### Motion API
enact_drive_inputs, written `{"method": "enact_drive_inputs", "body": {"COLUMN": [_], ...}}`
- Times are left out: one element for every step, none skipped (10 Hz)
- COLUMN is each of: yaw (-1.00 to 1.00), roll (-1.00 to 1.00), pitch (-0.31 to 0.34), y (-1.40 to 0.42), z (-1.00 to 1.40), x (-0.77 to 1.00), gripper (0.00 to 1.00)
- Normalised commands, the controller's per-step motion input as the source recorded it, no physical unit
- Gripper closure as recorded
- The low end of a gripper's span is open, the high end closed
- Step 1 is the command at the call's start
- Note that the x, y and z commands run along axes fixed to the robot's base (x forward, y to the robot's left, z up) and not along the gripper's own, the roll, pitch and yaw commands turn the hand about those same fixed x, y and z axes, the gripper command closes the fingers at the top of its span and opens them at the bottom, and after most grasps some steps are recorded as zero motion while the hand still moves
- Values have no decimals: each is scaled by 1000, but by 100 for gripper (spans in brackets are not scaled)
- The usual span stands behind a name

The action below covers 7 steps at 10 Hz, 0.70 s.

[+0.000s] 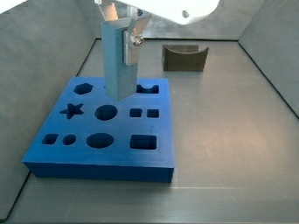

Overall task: Pick up the rectangle object. Move up. Move to above the board. Insert the rectangle object.
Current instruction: Insert the rectangle object.

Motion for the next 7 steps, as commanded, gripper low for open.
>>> {"method": "enact_drive_inputs", "body": {"yaw": [-1000, -229, -34, -1000, -1000, -1000, -1000], "roll": [0, 0, 0, -9, 0, 0, 0], "pitch": [0, 31, 0, -60, -11, 0, 0], "y": [0, -31, 34, 0, 0, 0, 0], "z": [-143, 0, 0, -151, -203, -217, -229], "x": [0, 94, -31, 0, 0, 0, 0], "gripper": [100, 100, 100, 100, 100, 100, 100]}}
